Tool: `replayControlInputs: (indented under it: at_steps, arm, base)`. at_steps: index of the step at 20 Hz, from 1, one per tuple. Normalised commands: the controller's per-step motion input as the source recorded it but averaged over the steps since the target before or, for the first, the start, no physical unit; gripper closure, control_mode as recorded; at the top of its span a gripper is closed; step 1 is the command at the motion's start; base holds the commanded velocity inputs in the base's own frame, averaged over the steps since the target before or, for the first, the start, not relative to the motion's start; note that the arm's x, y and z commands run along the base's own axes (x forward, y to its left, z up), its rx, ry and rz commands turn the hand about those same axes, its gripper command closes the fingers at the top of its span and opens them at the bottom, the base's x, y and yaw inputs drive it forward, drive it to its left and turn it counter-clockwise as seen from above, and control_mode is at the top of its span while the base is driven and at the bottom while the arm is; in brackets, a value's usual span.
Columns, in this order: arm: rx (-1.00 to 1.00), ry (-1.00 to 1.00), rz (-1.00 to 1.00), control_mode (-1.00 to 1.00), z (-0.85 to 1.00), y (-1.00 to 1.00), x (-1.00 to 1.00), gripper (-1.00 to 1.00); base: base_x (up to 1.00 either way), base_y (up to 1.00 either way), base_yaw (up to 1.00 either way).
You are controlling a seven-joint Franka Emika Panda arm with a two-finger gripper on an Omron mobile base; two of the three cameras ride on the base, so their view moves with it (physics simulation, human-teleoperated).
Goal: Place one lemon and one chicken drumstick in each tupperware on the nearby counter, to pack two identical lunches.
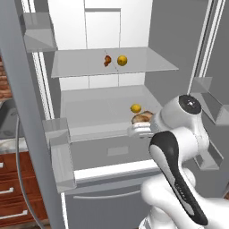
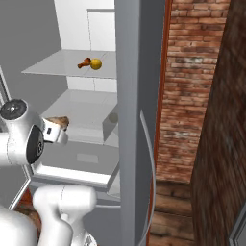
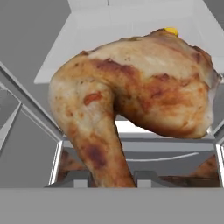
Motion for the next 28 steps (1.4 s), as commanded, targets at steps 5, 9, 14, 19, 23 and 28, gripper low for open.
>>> replayControlInputs:
  at_steps: [5,9,14,19,23,28]
  arm:
    - [0.0,-0.06,0.0,1.0,0.22,-0.05,-0.6,1.0]
    - [0.0,0.0,0.0,1.0,0.0,0.0,0.0,1.0]
    - [0.0,0.0,0.0,1.0,0.0,0.0,0.0,1.0]
    - [0.0,0.0,0.0,1.0,0.0,0.0,0.0,1.0]
    - [0.0,0.0,0.0,1.0,0.0,0.0,0.0,1.0]
    - [0.0,0.0,0.0,1.0,0.0,0.0,0.0,1.0]
  base:
    - [-0.4,0.0,0.0]
    - [-0.99,0.0,0.02]
    - [-1.0,0.16,0.05]
    - [-0.54,0.82,0.01]
    - [-0.07,1.0,0.0]
    - [0.0,1.0,0.0]
